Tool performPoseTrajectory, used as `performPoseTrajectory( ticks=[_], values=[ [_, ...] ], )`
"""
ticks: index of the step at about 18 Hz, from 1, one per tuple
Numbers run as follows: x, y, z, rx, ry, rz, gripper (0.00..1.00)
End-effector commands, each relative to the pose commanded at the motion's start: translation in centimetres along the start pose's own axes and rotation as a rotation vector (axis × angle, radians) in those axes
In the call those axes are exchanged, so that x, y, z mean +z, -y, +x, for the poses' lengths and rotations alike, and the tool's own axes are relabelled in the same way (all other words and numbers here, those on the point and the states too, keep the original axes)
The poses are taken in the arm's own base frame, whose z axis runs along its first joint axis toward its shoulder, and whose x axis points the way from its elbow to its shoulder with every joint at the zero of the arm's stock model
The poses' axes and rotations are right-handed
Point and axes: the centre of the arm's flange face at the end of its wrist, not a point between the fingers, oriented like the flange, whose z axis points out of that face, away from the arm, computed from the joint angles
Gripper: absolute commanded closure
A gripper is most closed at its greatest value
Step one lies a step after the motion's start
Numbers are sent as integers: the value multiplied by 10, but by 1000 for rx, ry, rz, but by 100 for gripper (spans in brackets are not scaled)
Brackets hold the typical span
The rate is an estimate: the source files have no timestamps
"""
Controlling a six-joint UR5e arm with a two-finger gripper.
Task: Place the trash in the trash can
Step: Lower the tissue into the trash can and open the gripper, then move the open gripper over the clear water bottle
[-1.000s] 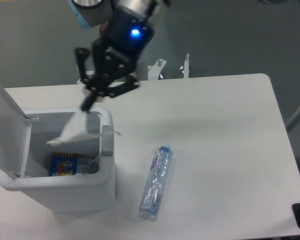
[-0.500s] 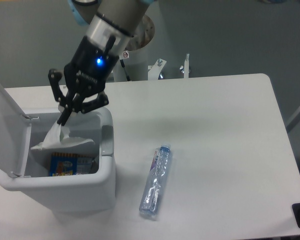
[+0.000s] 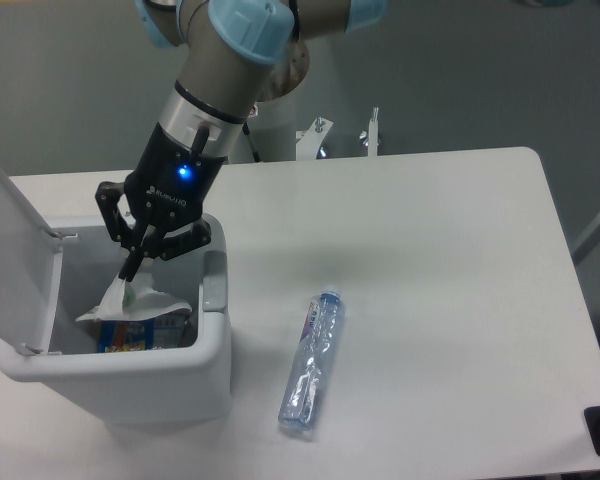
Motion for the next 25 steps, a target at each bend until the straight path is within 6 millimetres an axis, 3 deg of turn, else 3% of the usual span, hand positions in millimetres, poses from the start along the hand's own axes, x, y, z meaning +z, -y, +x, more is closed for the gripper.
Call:
performPoseTrajectory(
  ticks=[1, 2, 7, 8, 11, 14, 16, 22, 25],
  values=[
    [-3, 2, 2, 26, 1, 6, 15],
    [-6, 5, 4, 45, 3, 14, 2],
    [-36, 31, 8, 84, 28, 77, 0],
    [-51, 39, -4, 76, 51, 106, 0],
    [-98, 49, -72, -7, 140, 184, 0],
    [-119, 45, -139, -86, 196, 209, 0],
    [-121, 44, -175, -112, 218, 218, 0],
    [-73, 34, -264, -110, 305, 102, 0],
    [-42, 20, -290, -48, 330, 18, 0]
  ],
)
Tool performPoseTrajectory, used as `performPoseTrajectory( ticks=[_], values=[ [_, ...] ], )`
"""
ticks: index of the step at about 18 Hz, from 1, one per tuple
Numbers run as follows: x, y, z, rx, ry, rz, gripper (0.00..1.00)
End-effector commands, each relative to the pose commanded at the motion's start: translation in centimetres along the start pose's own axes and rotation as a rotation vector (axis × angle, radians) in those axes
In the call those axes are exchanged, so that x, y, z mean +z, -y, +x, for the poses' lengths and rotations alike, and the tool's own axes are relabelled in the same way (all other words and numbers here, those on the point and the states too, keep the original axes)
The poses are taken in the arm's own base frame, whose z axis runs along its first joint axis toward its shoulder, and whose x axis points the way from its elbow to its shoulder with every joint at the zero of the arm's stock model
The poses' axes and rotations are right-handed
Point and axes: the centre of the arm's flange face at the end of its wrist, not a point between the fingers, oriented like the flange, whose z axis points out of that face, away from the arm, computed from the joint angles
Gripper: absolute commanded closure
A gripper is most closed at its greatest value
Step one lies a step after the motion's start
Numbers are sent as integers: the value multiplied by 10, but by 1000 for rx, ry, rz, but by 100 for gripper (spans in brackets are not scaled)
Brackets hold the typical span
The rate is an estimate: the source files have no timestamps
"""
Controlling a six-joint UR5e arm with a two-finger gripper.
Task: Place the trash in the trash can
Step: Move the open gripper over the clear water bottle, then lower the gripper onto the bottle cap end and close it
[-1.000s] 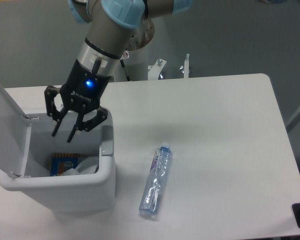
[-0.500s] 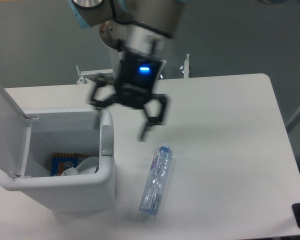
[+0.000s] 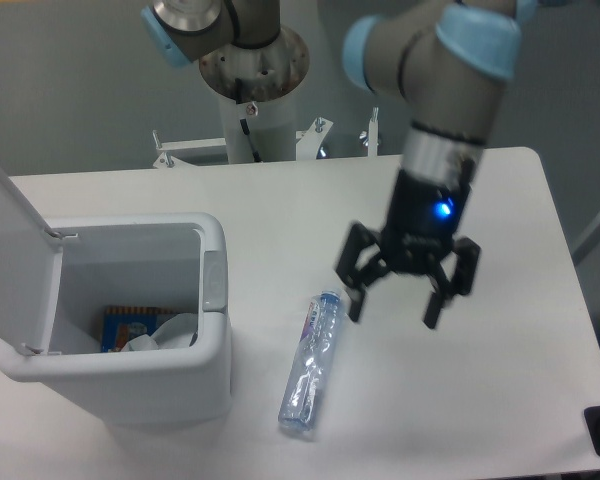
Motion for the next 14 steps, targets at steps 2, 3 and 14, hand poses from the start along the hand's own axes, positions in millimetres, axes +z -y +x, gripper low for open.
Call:
performPoseTrajectory(
  ticks=[2, 3, 14],
  values=[
    [24, -10, -6, 38, -12, -39, 0],
    [38, -16, -6, 71, -11, -66, 0],
    [162, -41, 50, 261, -16, -252, 0]
  ],
)
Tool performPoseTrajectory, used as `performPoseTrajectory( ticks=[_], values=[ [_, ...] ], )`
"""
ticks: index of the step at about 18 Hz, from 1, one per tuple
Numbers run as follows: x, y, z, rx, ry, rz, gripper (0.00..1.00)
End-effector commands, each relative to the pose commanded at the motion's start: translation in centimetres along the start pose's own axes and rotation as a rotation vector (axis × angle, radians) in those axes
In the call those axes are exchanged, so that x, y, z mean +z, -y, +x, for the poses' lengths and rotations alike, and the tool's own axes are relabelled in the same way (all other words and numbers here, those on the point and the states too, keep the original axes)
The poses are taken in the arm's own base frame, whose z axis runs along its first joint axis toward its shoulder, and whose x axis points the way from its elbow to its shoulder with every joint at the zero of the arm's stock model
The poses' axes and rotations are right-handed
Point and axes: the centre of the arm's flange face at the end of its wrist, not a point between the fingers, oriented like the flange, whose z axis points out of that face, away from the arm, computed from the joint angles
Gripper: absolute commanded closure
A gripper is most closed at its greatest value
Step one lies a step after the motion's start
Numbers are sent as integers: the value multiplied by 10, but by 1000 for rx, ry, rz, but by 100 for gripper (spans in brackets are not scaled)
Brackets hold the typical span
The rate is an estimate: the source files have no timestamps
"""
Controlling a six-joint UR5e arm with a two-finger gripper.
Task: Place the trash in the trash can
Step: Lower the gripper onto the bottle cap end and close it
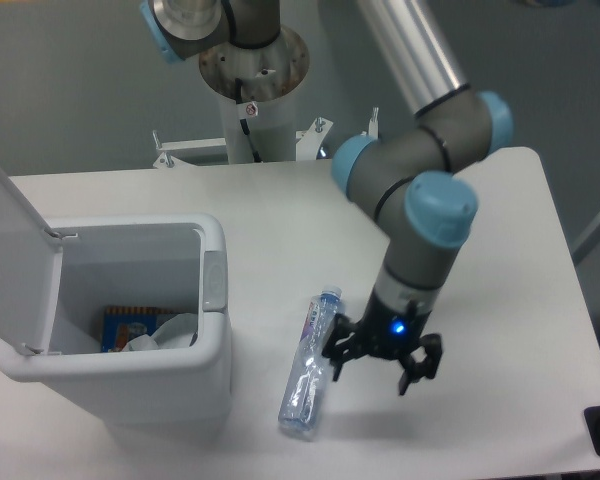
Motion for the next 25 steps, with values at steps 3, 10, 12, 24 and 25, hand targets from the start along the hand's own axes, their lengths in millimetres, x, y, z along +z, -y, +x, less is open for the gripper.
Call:
performPoseTrajectory(
  ticks=[3, 10, 12, 24, 25],
  values=[
    [15, 0, 13, 5, -13, -22, 0],
    [48, 1, 39, 40, 10, -84, 0],
    [56, 0, 42, 50, 22, -103, 0],
    [78, -3, 47, 64, 45, -140, 1],
    [78, -3, 47, 64, 46, -138, 6]
  ],
)
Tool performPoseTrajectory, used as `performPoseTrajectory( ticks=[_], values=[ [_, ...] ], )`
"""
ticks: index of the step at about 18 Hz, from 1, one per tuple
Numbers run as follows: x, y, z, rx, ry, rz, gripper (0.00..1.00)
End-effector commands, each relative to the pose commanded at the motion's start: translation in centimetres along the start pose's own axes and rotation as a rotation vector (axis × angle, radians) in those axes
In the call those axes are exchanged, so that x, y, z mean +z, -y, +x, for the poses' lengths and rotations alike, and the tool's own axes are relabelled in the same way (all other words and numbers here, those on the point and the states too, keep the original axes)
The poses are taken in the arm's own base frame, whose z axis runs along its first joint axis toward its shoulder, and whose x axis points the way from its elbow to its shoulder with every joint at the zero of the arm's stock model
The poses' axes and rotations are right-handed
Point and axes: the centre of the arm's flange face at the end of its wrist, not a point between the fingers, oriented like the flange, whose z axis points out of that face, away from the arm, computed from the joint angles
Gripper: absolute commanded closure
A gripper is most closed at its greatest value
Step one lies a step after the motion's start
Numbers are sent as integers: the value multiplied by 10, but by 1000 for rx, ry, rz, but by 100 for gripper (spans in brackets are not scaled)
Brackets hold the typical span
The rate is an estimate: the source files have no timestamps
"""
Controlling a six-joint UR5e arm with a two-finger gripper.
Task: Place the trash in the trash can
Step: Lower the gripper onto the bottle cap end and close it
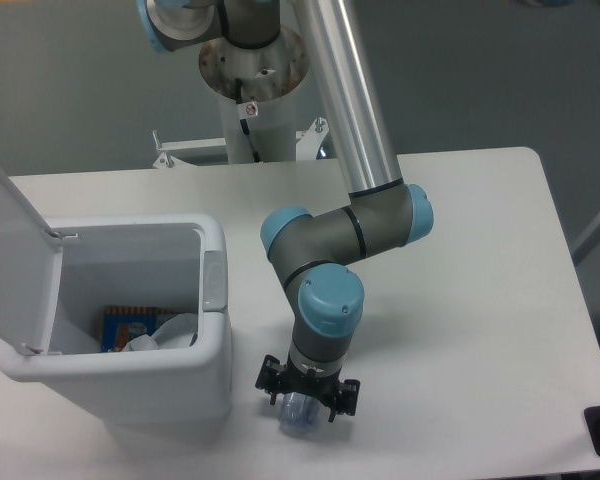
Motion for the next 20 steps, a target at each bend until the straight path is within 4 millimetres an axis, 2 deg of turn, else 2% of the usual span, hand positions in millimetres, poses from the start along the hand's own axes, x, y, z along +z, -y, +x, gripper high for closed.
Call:
performPoseTrajectory(
  ticks=[4, 7, 10, 13, 20],
  values=[
    [1, -2, -3, 1, 32, -23, 20],
    [0, -1, 0, 4, 31, -23, 23],
    [-1, -1, -1, 5, 34, -23, 32],
    [-2, 0, -2, 5, 36, -21, 36],
    [-5, -1, -2, 13, 46, -27, 36]
  ],
)
